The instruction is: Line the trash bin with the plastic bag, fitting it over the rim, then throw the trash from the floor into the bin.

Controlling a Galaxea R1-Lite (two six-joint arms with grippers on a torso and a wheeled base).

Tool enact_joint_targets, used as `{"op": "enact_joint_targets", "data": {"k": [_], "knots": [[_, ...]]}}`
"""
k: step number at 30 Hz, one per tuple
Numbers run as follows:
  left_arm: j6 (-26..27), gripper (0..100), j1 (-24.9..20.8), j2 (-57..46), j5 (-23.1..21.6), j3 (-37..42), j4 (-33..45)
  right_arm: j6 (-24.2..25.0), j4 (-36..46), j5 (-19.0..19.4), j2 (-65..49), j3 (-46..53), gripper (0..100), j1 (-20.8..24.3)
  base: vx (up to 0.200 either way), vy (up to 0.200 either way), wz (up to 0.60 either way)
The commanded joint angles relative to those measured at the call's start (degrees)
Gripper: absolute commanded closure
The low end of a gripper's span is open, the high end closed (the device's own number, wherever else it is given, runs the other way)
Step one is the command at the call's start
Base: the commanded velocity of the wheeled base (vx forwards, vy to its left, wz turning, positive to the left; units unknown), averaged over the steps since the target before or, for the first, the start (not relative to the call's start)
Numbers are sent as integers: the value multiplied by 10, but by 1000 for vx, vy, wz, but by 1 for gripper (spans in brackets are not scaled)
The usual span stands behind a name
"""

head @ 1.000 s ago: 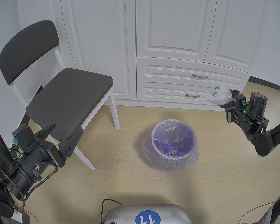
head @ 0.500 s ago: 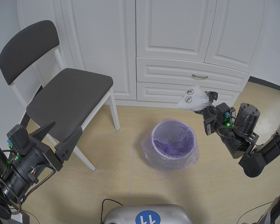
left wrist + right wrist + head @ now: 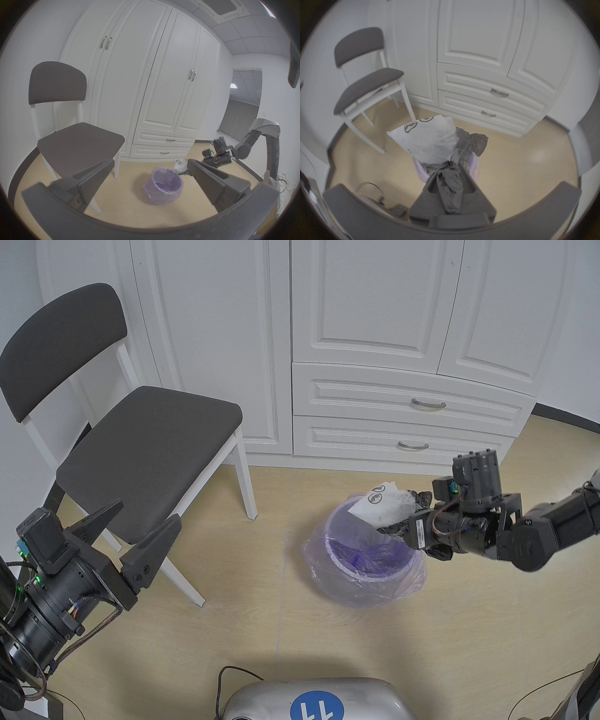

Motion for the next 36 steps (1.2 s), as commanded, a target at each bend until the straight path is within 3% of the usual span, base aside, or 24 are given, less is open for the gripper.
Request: {"op": "enact_joint_targets", "data": {"k": [1,2,16,32,36], "knots": [[-1,0,-1,10,-1,4,0,157,150,127,102,-190,100,-28,0,0,0],[-1,0,-1,8,-1,7,-1,182,155,138,130,-218,100,-35,0,0,0],[-1,0,0,16,0,5,-2,203,189,141,314,-344,100,-71,0,0,0],[-1,0,0,28,0,6,-3,230,194,144,401,-420,100,-102,0,0,0],[-1,0,0,29,0,6,-6,209,286,145,362,-423,100,-108,0,0,0]]}}
